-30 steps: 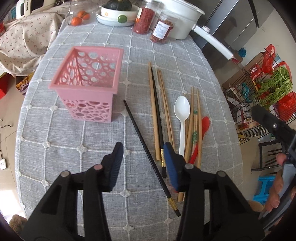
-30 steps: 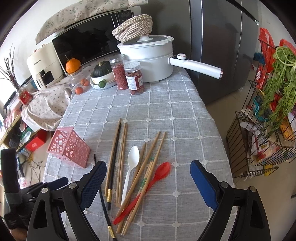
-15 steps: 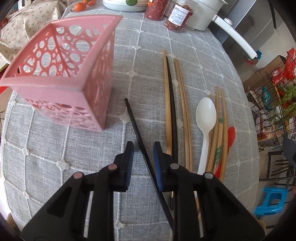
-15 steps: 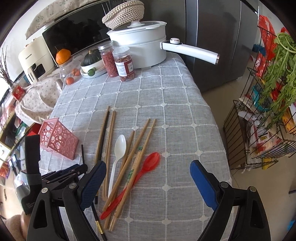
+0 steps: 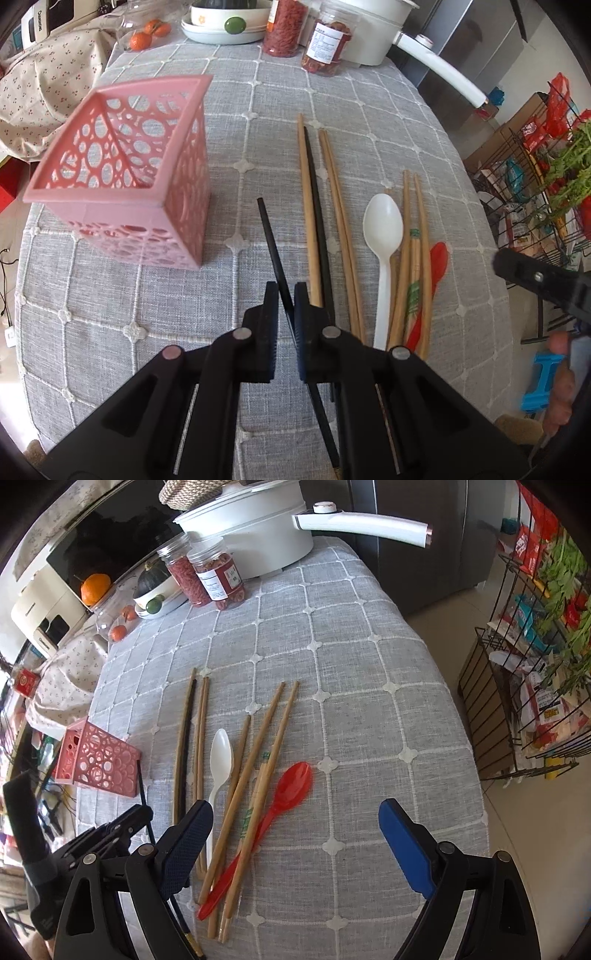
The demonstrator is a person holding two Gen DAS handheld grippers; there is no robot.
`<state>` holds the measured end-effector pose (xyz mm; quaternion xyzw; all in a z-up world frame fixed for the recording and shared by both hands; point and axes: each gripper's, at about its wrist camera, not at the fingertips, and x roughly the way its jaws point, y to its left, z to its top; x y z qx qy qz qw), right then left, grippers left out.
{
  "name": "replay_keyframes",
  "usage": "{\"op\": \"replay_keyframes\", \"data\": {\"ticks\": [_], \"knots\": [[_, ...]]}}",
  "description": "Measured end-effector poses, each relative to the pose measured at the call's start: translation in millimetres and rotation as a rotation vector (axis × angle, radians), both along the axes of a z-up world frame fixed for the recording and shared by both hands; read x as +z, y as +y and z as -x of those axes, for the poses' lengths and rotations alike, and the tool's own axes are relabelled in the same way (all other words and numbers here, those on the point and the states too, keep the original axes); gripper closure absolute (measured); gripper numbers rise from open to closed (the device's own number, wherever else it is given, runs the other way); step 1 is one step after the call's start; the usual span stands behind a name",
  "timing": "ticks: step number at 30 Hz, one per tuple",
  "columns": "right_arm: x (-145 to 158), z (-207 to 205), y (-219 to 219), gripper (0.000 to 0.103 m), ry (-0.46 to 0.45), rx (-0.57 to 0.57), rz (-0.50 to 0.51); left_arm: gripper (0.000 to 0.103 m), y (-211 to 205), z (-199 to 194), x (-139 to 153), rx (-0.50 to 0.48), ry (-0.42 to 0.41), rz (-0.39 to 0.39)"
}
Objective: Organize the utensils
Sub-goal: 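Grasp the black chopstick with the left tool while the right tool grasps a wooden chopstick, then lift both chopsticks into the pink basket and open both tools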
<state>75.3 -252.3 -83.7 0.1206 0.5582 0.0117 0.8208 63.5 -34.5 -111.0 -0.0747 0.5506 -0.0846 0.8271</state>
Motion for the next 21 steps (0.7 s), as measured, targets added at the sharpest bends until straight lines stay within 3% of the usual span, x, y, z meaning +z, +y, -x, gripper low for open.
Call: {"op": "replay_keyframes", "data": {"ticks": [13,21], "knots": [[-30,-39,19,0.073,0.075,-0.001,-0.093,0.096,14,26,69,-0.104,-0.18,0.061],[-53,-58,24,0.086,0.118,-0.037,-0.076,0.096,30,30,76,-0.091,-0.194,0.096]]}}
